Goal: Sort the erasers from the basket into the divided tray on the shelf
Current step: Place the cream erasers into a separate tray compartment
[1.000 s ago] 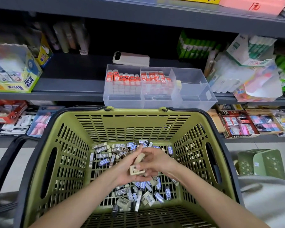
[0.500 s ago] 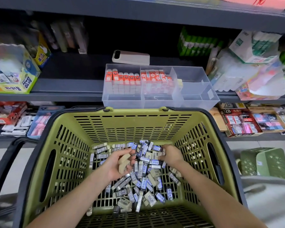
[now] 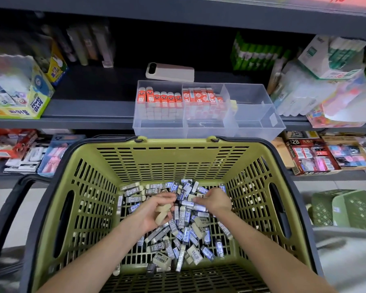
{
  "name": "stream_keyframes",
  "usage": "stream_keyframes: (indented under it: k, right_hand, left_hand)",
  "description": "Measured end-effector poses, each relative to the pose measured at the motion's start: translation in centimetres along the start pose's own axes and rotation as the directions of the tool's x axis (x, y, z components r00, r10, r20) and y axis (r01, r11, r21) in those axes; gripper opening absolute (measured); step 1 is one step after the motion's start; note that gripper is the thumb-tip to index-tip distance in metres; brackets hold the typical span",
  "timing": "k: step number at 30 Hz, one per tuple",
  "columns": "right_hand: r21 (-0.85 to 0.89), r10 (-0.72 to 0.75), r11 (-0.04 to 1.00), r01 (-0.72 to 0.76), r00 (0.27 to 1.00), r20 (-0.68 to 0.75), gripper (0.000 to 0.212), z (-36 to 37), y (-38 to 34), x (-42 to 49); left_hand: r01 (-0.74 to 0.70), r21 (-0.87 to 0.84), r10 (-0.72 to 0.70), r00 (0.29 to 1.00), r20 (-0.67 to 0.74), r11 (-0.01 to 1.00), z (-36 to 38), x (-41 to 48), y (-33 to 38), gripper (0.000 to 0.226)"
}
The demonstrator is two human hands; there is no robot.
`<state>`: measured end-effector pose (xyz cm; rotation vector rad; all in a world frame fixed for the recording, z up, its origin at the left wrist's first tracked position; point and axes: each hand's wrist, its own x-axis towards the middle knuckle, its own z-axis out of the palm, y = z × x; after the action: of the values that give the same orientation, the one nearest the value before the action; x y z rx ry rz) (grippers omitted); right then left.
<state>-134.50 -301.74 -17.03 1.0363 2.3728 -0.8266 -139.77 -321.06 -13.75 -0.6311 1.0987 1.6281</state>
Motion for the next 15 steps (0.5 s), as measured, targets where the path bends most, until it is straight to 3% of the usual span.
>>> stream_keyframes:
  k: [3,8,13,15]
  right_hand:
    - [0.022,0.001,1.0,0.001,0.993,-0.117,0.049,1.2,-0.5,-0.4]
    - [0.013,-0.063,0.998,0.063,0.998,0.002,0.065,1.1,-0.7,-0.3]
    - [-0.093,-0.093,0.991,0.093,0.996,0.005,0.058,1.2,-1.2,0.2]
    - [-0.111,-0.133,0.985,0.133,0.991,0.006,0.052,1.4,-1.3,0.4]
  left_hand:
    - [-0.012,-0.008,0.012,1.0,-0.004,1.0,-0.3,0.1,0.1,0.031]
    - [-0.016,0.03,0.017,1.0,-0.019,0.999,-0.8,0.5,0.0,0.03]
    - [-0.093,0.42,0.111,0.994,-0.019,0.903,-0.8,0.7,-1.0,0.031]
    - [-0.129,0.491,0.154,0.988,-0.009,0.861,-0.4,0.8,-1.4,0.032]
